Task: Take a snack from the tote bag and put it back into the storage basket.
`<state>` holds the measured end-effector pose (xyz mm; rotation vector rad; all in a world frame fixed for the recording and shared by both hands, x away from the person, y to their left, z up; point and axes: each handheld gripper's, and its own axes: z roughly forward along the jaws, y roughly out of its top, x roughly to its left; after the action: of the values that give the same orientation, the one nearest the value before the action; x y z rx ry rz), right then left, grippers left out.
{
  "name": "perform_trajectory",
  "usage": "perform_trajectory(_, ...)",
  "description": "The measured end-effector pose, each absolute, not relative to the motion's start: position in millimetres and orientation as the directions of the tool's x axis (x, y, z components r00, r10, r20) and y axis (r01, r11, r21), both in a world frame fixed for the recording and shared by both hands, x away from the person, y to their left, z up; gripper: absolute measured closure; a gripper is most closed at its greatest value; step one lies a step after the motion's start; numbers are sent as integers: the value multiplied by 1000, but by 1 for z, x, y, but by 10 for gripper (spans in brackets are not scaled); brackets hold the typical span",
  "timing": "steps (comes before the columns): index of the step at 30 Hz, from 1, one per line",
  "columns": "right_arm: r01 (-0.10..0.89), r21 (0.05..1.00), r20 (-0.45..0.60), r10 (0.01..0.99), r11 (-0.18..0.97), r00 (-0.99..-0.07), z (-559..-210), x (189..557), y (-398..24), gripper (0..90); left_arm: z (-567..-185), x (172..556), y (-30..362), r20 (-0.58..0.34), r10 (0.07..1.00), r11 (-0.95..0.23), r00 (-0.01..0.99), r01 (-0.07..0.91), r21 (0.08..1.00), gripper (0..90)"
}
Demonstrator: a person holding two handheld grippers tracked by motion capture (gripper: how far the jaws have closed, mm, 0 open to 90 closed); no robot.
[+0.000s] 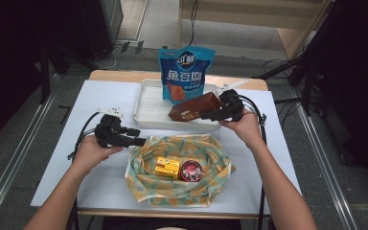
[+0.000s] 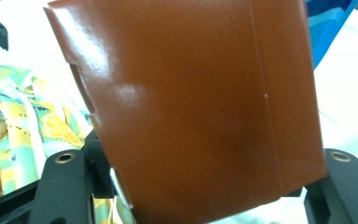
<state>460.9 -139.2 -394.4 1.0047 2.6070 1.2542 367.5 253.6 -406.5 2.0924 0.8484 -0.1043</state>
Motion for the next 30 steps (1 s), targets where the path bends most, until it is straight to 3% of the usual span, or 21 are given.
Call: perform_trajectory(30,558,715,269,570,422,-776,-430,488,-97,351,-406,367,254,-359,533,-404,766,604,687,420)
